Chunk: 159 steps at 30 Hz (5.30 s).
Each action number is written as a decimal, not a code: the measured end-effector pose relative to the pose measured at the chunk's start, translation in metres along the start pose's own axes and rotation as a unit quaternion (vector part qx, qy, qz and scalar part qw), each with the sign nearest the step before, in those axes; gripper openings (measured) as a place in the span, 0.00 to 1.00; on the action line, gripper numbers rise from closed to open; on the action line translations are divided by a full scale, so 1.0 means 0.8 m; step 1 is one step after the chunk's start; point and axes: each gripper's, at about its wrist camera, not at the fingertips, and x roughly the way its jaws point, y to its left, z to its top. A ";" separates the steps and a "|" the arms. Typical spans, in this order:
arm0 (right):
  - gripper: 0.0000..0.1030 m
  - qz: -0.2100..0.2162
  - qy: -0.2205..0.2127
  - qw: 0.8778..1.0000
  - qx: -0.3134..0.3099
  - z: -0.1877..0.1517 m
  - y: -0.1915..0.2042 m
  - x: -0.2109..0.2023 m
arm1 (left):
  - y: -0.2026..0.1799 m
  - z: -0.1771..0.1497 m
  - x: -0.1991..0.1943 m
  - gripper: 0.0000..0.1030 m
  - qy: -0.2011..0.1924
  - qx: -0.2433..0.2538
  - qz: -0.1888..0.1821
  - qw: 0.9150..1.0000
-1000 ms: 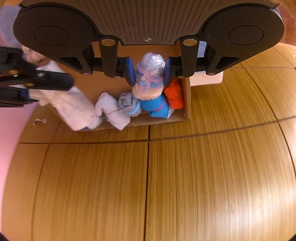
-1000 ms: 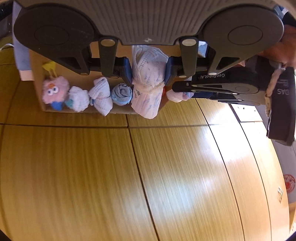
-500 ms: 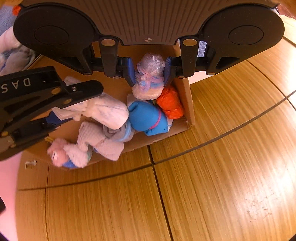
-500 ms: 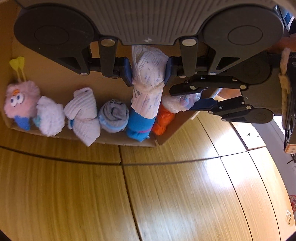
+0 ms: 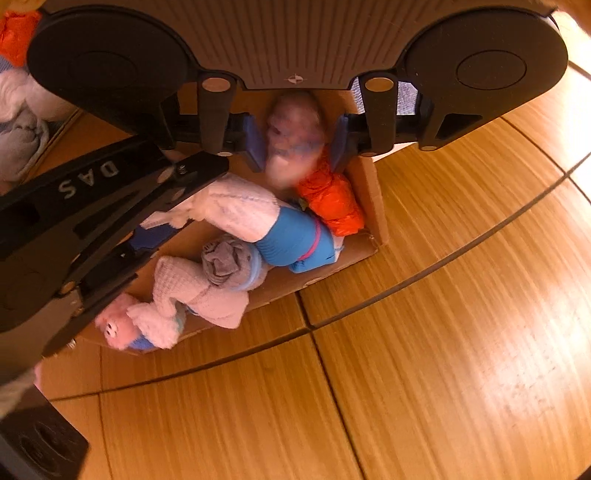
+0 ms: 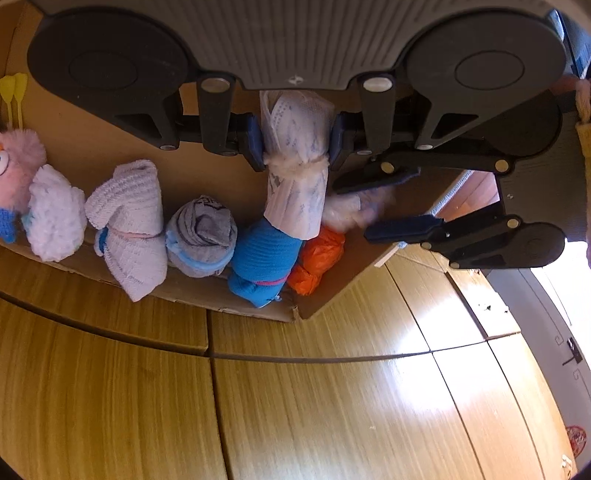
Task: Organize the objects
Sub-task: 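Carry both bundles into the box, lay them beside the others, open both tools, then move both tools back to the socks on the towel, then grasp the white mesh bundle with the left tool while the right tool grasps the leaf-print sock, then carry both bundles into the box, set them among the others, open both tools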
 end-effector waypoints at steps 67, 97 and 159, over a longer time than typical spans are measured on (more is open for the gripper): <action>0.99 -0.168 -0.131 0.975 0.065 -0.051 0.022 -0.169 | 0.027 -0.026 -0.090 0.86 0.027 -0.227 -0.056 0.972; 1.00 -0.225 -0.205 0.949 0.079 -0.210 0.055 -0.225 | -0.019 -0.115 -0.125 0.90 -0.013 -0.228 -0.028 0.973; 0.64 -0.154 -0.189 0.970 0.017 -0.177 0.020 -0.290 | -0.004 -0.056 -0.189 0.56 -0.058 -0.178 -0.078 0.979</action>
